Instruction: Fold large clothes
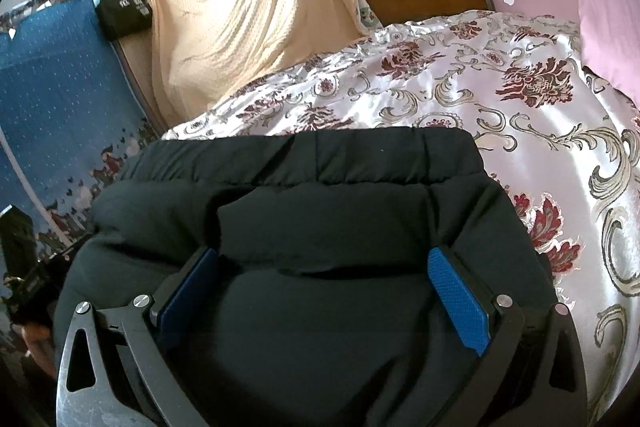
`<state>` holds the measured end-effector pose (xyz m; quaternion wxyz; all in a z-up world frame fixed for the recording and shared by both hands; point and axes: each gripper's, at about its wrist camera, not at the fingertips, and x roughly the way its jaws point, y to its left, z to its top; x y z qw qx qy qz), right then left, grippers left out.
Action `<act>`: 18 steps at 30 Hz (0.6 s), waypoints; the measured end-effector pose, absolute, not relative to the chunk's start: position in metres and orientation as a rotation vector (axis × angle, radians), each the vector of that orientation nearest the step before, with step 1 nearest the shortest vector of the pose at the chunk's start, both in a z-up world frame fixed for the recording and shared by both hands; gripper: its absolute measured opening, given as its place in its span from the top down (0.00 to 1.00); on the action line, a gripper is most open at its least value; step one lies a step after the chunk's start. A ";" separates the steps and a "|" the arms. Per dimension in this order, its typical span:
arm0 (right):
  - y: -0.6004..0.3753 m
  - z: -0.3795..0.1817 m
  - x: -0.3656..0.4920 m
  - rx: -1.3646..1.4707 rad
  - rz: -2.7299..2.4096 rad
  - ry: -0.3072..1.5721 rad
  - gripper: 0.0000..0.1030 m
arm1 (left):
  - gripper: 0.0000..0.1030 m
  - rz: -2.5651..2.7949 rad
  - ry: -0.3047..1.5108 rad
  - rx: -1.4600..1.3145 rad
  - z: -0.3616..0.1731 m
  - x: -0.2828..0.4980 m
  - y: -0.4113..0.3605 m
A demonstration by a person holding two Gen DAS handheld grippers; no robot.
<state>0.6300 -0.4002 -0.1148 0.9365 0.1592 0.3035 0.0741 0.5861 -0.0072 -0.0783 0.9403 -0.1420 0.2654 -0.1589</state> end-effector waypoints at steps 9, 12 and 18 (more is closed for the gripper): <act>-0.408 -0.110 0.613 0.359 0.165 0.577 0.01 | 0.00 -0.343 0.509 -0.364 -0.083 0.576 0.008; -0.423 -0.106 0.600 0.437 0.191 0.561 0.01 | 0.00 -0.291 0.540 -0.349 -0.078 0.575 0.009; -0.460 -0.098 0.589 0.559 0.220 0.593 0.01 | 0.00 -0.264 0.634 -0.314 -0.067 0.565 0.022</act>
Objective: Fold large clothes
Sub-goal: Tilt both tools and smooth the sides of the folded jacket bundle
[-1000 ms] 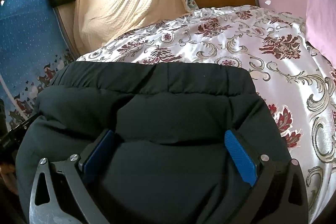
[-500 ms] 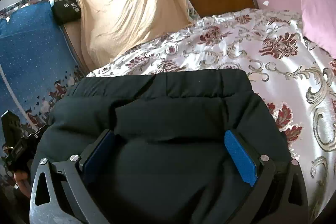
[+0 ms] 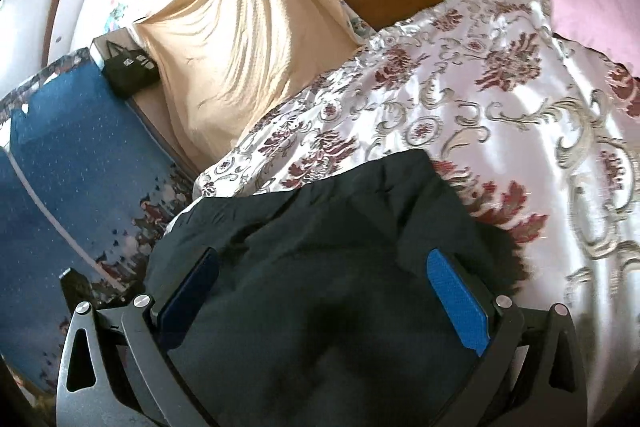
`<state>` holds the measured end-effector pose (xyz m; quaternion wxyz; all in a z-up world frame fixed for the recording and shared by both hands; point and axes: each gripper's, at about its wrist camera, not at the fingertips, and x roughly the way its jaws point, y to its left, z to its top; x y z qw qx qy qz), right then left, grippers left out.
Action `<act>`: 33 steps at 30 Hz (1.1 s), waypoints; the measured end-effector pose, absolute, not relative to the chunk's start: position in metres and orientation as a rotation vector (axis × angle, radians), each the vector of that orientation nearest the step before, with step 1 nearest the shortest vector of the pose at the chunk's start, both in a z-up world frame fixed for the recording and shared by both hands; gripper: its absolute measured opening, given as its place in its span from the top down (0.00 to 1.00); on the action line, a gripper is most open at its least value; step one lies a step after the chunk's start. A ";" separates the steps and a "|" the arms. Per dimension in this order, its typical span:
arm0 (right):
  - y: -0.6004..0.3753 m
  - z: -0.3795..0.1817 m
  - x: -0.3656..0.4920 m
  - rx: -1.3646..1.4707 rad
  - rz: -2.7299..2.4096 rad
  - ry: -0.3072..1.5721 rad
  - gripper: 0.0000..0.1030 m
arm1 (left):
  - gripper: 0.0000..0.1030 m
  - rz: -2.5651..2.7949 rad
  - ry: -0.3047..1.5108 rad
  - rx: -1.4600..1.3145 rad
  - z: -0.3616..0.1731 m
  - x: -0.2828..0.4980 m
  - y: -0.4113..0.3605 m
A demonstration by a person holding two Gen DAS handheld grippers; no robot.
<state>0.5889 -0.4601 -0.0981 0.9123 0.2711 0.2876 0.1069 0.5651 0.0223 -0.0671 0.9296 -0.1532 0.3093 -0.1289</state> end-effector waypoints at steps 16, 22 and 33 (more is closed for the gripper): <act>-0.510 -0.129 0.596 0.545 0.219 0.820 0.01 | 0.00 -0.180 0.882 -0.280 -0.070 0.558 0.096; -0.499 -0.148 0.608 0.509 0.192 0.917 0.01 | 0.00 -0.265 0.952 -0.422 -0.104 0.566 0.112; -0.504 -0.180 0.616 0.653 0.309 0.933 0.01 | 0.00 -0.437 0.893 -0.466 -0.124 0.566 0.118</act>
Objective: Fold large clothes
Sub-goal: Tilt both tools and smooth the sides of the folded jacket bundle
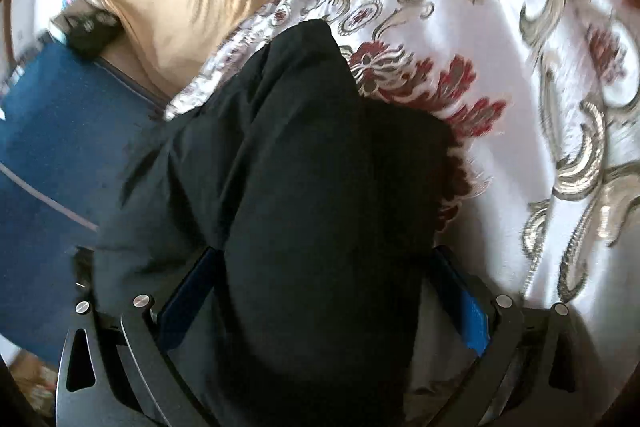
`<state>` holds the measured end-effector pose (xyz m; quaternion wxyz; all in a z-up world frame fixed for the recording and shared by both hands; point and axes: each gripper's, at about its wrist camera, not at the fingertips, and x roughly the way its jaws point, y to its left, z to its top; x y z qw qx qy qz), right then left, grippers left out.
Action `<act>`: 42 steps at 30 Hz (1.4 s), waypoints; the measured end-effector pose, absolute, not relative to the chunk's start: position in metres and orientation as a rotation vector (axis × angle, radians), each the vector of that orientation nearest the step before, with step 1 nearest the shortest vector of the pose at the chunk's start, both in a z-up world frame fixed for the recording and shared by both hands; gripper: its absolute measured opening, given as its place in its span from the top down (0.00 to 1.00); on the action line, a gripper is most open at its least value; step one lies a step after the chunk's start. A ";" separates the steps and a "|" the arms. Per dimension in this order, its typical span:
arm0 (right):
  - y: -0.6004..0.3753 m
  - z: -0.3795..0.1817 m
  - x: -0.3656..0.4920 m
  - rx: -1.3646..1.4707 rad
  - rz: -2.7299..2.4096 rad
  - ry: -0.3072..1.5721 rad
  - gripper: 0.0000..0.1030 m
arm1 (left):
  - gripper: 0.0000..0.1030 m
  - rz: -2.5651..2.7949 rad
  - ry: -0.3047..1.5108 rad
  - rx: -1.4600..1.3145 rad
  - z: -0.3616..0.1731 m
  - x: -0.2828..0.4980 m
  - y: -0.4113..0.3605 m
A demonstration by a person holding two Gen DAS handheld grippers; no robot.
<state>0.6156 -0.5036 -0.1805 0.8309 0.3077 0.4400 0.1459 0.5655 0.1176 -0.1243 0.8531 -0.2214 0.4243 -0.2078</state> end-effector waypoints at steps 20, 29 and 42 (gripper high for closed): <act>-0.479 -0.180 0.616 0.633 0.440 0.868 0.01 | 0.00 -0.503 0.923 -0.334 -0.120 0.573 0.087; -0.481 -0.188 0.611 0.647 0.429 0.838 0.01 | 0.00 -0.512 0.939 -0.334 -0.120 0.580 0.085; -0.490 -0.194 0.609 0.651 0.432 0.858 0.01 | 0.00 -0.504 0.946 -0.333 -0.121 0.582 0.084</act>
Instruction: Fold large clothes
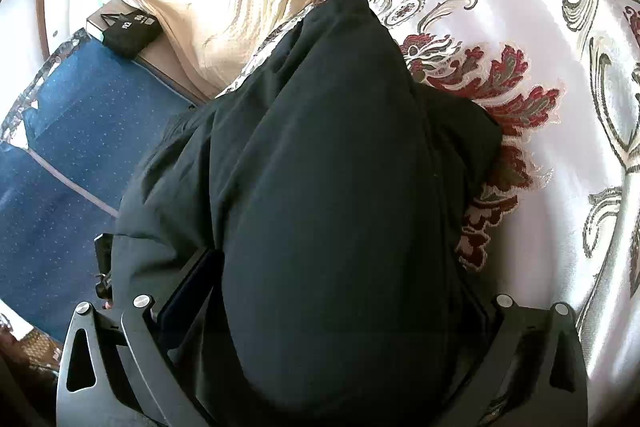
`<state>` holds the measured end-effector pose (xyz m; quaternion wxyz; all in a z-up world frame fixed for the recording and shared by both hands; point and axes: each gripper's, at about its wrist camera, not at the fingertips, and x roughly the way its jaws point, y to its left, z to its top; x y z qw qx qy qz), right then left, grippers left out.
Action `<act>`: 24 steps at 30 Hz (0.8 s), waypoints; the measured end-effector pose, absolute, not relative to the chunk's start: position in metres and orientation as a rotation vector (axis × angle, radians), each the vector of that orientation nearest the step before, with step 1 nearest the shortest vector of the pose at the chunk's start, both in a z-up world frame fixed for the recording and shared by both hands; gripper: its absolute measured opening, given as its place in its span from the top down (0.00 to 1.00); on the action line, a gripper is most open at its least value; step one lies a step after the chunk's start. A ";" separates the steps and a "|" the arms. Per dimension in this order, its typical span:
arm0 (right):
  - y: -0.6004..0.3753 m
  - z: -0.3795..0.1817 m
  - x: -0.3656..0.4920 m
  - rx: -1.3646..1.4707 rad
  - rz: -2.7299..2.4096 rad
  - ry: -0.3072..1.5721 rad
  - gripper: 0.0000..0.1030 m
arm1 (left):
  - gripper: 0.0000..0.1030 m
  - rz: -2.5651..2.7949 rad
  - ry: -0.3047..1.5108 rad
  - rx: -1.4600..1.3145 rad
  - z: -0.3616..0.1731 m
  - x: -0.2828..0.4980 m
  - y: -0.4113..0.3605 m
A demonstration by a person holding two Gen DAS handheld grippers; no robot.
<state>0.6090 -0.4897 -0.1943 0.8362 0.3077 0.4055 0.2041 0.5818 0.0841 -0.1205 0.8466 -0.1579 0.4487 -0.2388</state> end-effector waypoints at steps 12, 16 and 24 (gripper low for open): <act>-0.461 -0.174 0.604 0.483 0.259 0.940 0.05 | 0.09 -0.389 0.946 -0.263 -0.105 0.568 0.072; -0.454 -0.167 0.594 0.464 0.252 0.914 0.18 | 0.32 -0.362 0.906 -0.213 -0.096 0.561 0.068; -0.443 -0.148 0.575 0.440 0.224 0.860 0.42 | 0.73 -0.314 0.829 -0.134 -0.071 0.546 0.060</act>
